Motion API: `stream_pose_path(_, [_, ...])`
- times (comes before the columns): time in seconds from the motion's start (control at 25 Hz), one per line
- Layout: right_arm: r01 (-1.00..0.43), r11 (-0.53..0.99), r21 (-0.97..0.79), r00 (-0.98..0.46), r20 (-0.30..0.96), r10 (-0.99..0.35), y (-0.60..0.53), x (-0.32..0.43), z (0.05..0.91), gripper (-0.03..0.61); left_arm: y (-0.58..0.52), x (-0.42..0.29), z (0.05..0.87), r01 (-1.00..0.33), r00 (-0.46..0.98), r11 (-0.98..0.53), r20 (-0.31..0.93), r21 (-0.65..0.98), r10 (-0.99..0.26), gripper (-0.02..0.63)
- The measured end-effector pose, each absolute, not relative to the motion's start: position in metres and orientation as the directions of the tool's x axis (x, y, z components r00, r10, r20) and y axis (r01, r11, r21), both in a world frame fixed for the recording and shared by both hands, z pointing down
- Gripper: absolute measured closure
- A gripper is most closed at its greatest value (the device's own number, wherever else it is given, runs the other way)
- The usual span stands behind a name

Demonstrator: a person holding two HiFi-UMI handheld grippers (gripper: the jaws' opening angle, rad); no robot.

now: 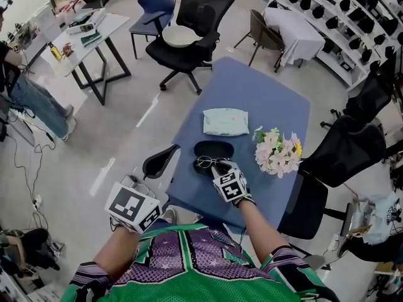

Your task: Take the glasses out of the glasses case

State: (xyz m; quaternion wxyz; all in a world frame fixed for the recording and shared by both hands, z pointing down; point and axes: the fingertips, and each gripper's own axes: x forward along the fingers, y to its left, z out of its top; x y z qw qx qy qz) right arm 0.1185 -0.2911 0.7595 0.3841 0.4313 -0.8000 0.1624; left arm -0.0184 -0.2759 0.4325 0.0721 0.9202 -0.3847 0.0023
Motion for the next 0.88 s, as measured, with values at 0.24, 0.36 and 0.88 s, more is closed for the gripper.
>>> stream_pose_path(0.24, [-0.796,0.601,0.069,-0.319,0.796,-0.514,-0.291,0.116,0.769,0.483,-0.28,-0.019,0.431,-0.713,0.699,-0.688,0.059,0.132,-0.713,0.597])
stream_pose_path(0.36, [-0.778,0.625,0.064,-0.315,0.821,-0.476,-0.29,0.114,0.774,0.489,-0.281,-0.019,0.429,-0.714,0.698,-0.688,0.061,0.13,-0.713,0.597])
stream_pose_path(0.88, [-0.757,0.647,0.095,-0.283,0.845,-0.454,-0.291,0.115,0.777,0.569,-0.281,-0.022,0.429,-0.711,0.701,-0.689,0.053,0.142,-0.712,0.597])
